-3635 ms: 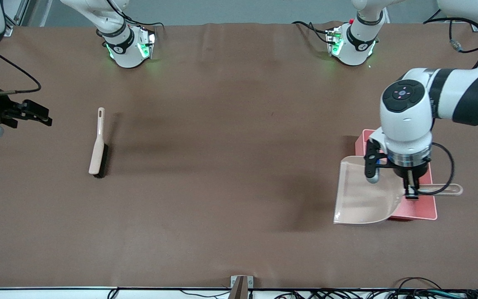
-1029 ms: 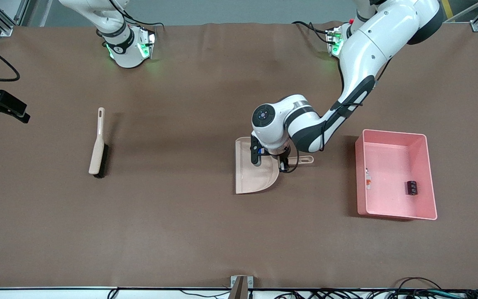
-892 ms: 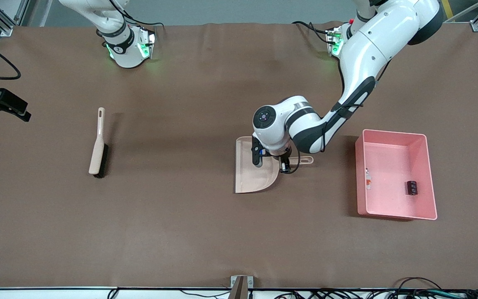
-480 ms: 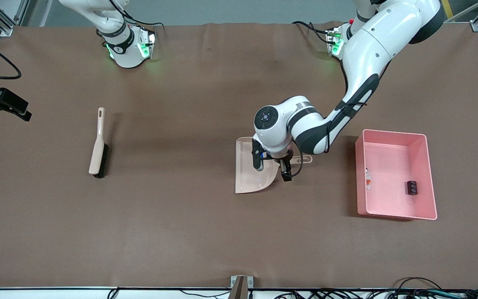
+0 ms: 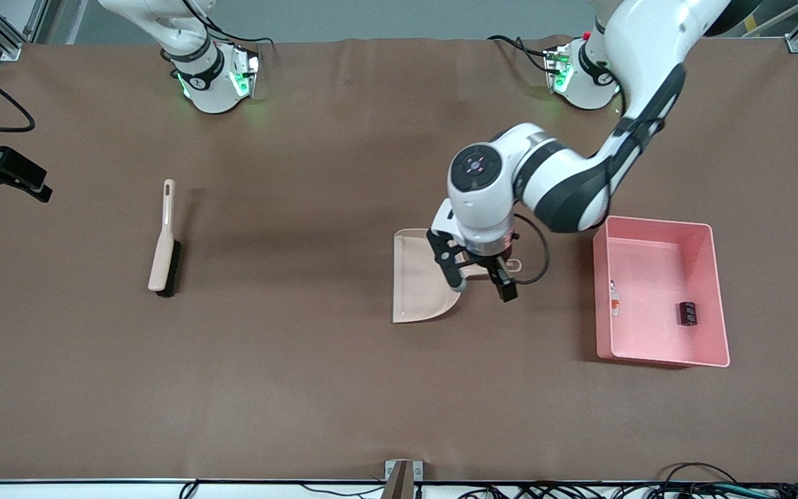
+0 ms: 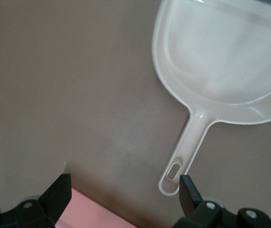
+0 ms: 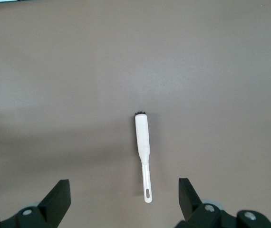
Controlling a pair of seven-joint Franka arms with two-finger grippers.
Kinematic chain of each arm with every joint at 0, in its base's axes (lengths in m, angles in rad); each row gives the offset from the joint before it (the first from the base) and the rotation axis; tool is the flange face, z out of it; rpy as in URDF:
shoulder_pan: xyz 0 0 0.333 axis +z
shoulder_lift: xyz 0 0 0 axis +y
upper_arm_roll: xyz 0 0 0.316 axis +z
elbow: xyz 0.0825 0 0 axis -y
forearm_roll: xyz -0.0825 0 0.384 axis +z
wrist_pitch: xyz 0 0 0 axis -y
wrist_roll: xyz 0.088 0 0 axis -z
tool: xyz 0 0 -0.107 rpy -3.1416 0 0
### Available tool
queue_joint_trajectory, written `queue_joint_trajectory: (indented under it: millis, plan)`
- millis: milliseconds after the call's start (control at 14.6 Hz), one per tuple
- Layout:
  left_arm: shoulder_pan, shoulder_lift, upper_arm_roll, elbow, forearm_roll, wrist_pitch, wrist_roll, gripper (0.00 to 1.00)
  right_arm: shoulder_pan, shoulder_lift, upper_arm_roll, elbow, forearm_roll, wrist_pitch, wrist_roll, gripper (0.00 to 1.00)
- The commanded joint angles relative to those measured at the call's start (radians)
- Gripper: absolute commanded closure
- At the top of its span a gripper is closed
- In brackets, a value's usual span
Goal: Clean e-waste and dump in bin
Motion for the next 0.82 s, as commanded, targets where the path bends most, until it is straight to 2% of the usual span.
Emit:
queue_joint_trajectory:
  millis: [0,206,343,480,549,755]
  plan:
    - [0.093,-0.138,-0.004,-0.019,-0.133,-0.012,-0.080,0.00,0.005,-0.011,-0.004,0.000,-0.005,-0.014,0.021,0.00]
    - [0.174,-0.259,-0.002,-0.020,-0.254,-0.095,-0.174,0.00,0.002,-0.011,-0.006,0.000,-0.005,-0.024,0.021,0.00]
    - [0.237,-0.308,-0.004,-0.019,-0.317,-0.132,-0.261,0.00,0.003,-0.011,-0.006,0.000,-0.005,-0.026,0.021,0.00]
    - [0.286,-0.339,0.012,-0.017,-0.365,-0.132,-0.271,0.00,0.007,-0.011,-0.006,0.000,-0.005,-0.026,0.021,0.00]
    - [0.274,-0.371,0.063,-0.017,-0.388,-0.132,-0.271,0.00,0.007,-0.011,-0.006,0.000,-0.005,-0.026,0.021,0.00]
    - [0.187,-0.461,0.292,-0.030,-0.498,-0.150,-0.271,0.00,0.007,-0.011,-0.006,0.001,-0.005,-0.026,0.021,0.00]
